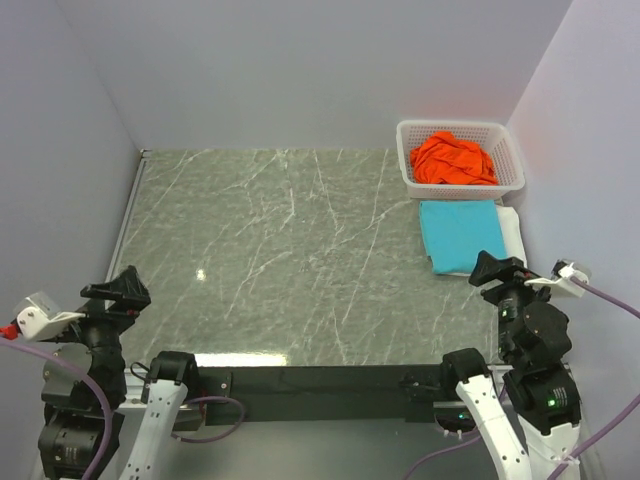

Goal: Fold and stack the t-shirts
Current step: Reset both grippers

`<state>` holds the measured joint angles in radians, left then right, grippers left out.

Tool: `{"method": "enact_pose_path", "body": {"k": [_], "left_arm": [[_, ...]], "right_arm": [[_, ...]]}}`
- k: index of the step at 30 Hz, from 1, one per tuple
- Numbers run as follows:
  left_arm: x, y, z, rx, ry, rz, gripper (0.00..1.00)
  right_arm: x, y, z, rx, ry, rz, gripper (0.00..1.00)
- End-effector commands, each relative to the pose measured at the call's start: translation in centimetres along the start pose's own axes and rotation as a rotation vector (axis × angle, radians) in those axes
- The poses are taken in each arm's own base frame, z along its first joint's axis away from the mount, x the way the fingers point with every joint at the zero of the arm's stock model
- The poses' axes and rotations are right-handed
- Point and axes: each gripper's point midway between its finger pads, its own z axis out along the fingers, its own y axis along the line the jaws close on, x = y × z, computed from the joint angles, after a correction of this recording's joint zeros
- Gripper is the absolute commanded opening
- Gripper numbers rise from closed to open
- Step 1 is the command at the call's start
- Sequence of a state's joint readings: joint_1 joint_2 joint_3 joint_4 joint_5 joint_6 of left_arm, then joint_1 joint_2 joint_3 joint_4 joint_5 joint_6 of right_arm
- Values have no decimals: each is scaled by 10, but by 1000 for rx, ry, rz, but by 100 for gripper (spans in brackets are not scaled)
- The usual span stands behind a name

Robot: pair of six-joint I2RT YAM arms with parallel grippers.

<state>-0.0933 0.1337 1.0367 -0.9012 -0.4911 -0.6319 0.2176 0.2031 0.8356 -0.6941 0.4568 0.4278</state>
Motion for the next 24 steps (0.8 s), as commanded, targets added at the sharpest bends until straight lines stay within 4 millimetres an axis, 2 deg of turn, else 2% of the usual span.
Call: {"method": "enact_pose_path", "body": {"k": [1,5,11,24], "left_arm": [[-1,-1,2,15,-34,-57,99],[3,-8,3,57,-28,-69,99],[11,-13,7,83,-15,-100,100],[33,-22,24,125,28,-89,99]], "right_arm": [[-14,12,4,-56,-69,11,77],[-8,17,6,-90,-64,5,82],[0,19,9,-107,-48,-11,83],[-2,22,6,-138,-63,-21,84]]}}
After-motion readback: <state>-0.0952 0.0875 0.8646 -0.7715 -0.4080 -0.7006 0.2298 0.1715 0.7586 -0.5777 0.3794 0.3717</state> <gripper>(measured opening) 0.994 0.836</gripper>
